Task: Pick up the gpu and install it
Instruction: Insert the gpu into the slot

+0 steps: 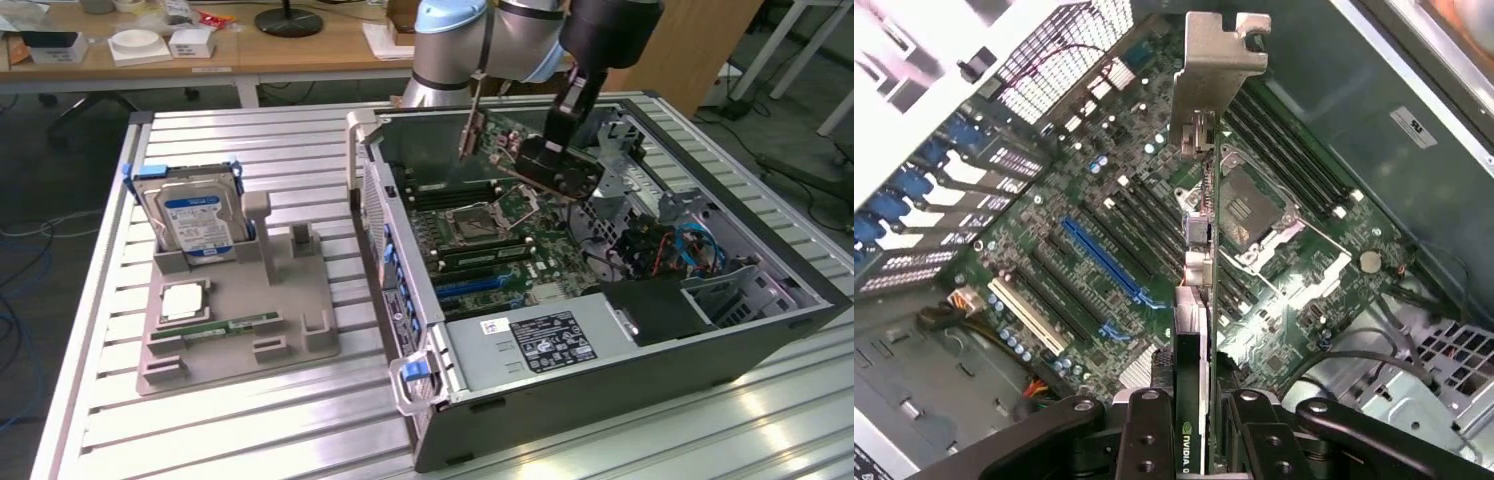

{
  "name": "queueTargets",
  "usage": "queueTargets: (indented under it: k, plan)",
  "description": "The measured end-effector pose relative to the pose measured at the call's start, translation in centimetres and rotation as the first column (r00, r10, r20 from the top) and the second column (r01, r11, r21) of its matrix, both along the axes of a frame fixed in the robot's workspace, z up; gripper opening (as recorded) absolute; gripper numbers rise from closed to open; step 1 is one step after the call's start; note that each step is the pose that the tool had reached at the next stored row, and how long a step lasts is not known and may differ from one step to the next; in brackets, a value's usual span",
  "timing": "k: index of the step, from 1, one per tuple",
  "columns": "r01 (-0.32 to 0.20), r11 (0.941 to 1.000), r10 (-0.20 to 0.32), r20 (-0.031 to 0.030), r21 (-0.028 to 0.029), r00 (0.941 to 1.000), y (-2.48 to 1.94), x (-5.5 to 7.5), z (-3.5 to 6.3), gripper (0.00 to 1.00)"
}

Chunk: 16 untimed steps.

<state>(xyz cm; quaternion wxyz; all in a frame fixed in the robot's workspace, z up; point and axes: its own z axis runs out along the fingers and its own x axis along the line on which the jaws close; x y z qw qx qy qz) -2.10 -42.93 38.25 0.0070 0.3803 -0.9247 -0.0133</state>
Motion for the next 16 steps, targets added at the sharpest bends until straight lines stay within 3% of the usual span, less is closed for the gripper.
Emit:
queueTargets:
  k: [4,8,12,16]
  plan:
    - [-0.056,0.9984,0.056,0.0022,-0.0001,0.9984,-0.01,0.0,0.01,0.26]
    - [-0.128,0.9918,0.128,0.0026,0.0,0.9918,0.0,0.0,-0.27,0.26]
    - [-0.2,0.9797,0.2,0.0025,0.0,0.9797,0.0,0.0,-0.87,0.26]
    - [-0.27,0.9629,0.27,0.0024,-0.0002,0.9629,0.0,0.0,-1.38,0.26]
